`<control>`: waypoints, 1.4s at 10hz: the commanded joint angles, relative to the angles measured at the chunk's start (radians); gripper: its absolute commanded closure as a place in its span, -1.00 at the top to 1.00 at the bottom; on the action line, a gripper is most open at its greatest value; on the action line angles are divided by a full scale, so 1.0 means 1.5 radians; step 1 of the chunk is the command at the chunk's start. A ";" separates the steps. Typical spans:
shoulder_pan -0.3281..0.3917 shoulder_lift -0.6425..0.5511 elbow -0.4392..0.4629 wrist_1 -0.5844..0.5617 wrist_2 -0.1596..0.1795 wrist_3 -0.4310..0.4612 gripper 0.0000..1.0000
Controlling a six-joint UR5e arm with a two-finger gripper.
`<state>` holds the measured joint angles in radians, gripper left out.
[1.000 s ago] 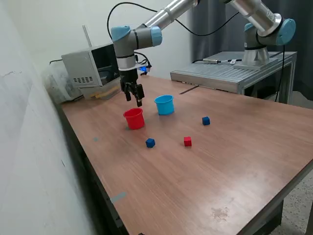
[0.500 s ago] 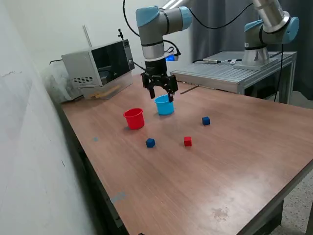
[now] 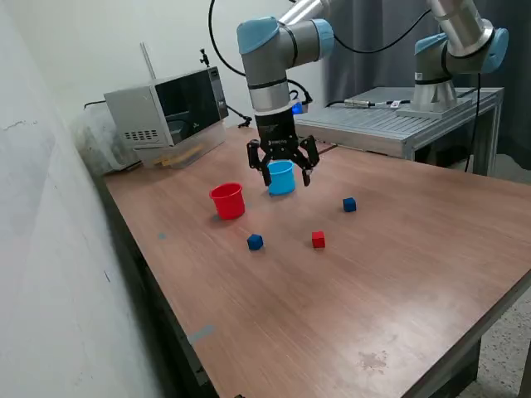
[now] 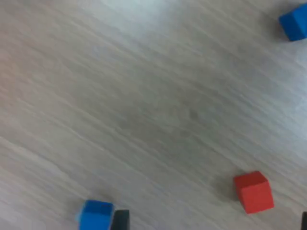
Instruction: Place red objects in the red bin, and blue objects in the blue bin.
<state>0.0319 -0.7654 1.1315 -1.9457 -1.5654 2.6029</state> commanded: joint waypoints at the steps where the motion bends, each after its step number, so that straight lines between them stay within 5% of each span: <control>1: 0.036 0.034 -0.017 -0.001 0.004 -0.054 1.00; 14: 0.064 0.107 -0.027 -0.048 -0.012 -0.106 1.00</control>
<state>0.1273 -0.6086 1.0919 -2.0150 -1.5815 2.4438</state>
